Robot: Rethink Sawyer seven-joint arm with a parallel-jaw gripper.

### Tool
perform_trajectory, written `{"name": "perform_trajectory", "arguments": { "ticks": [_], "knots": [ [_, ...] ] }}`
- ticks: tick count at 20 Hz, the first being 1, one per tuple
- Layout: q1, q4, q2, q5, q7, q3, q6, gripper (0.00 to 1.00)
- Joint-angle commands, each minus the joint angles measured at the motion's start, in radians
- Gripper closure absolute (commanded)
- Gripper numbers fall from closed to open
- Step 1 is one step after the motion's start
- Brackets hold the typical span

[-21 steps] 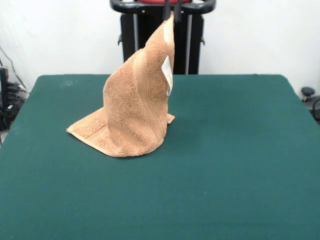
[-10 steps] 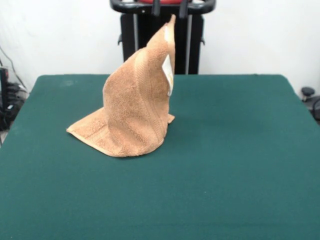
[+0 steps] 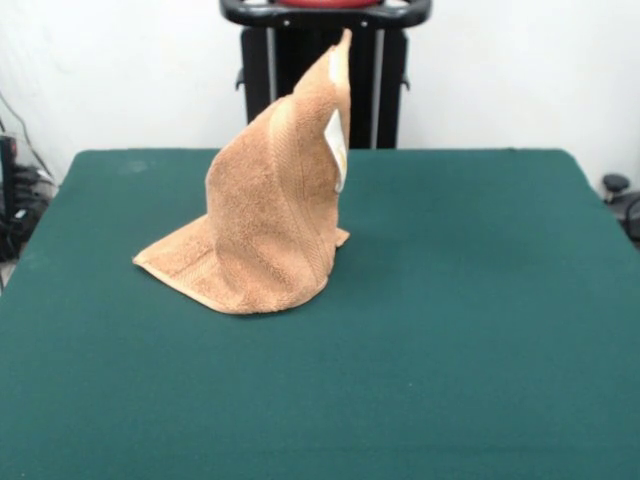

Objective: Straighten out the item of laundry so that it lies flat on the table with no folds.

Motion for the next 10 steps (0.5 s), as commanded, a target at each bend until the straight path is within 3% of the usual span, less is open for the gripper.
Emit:
{"name": "perform_trajectory", "arguments": {
  "ticks": [1, 3, 10],
  "knots": [
    [0.049, -0.071, -0.128, -0.063, 0.175, -0.055, 0.374, 0.0],
    [0.048, -0.098, -0.141, -0.07, 0.172, -0.056, 0.418, 0.0],
    [0.023, -0.066, -0.043, -0.038, 0.149, -0.021, 0.248, 0.0]
  ]
}}
